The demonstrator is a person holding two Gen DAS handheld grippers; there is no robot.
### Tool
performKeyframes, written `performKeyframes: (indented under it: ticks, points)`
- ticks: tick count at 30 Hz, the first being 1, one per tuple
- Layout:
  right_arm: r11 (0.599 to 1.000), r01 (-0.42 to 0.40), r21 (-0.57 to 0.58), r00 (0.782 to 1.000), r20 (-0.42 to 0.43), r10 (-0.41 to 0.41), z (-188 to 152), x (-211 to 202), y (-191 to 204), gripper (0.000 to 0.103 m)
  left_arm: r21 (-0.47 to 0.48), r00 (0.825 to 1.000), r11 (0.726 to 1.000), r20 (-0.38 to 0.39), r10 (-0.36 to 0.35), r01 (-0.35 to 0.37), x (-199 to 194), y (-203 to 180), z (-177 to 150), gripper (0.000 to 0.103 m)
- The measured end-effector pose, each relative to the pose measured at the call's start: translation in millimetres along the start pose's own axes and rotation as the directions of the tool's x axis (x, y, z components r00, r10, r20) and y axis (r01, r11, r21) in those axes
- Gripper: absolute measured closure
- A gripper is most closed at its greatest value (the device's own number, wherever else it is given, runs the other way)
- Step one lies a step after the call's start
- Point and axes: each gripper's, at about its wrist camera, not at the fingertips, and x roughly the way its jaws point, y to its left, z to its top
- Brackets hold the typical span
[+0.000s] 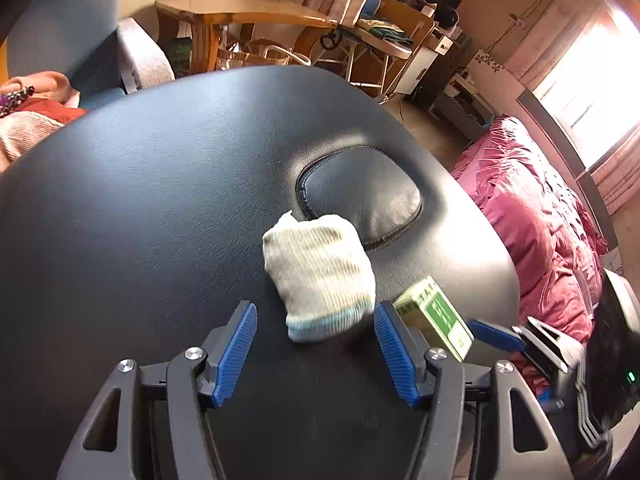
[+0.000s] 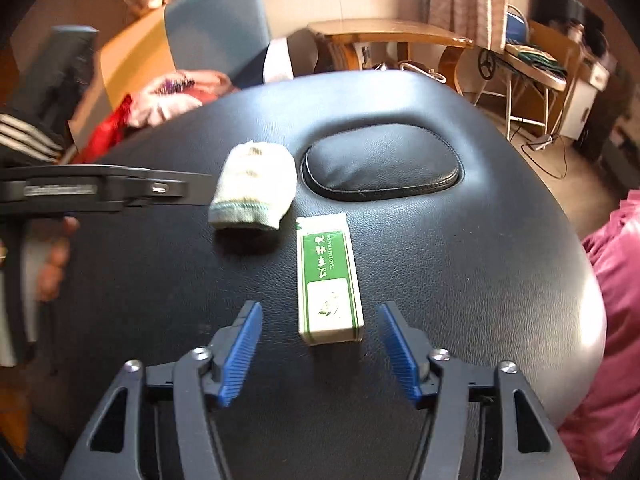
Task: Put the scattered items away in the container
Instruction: 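Grasp the white sock with the left tool while the right tool moves to the green box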
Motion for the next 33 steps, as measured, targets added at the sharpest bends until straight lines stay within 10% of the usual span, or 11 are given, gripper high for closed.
performKeyframes:
  ticks: [16,30,33]
  points:
    - [0.986,-0.018,0.164,0.995,0.101,0.001,7,-9,-21,0.04,-0.019,1.0,1.0,-0.02,-0.013,0.013,47,-12,22,0.042]
    - [0.994,-0.034,0.103,0.998,0.059,0.028,24,15,-3,0.032,-0.095,0.996,0.993,0.039,0.081,-0.077,-16,23,-43,0.047]
    - [0.997,0.021,0.081,0.999,0.024,-0.023,25,25,5,0.056,-0.125,0.991,0.986,0.061,0.122,-0.113,-39,40,-68,0.047]
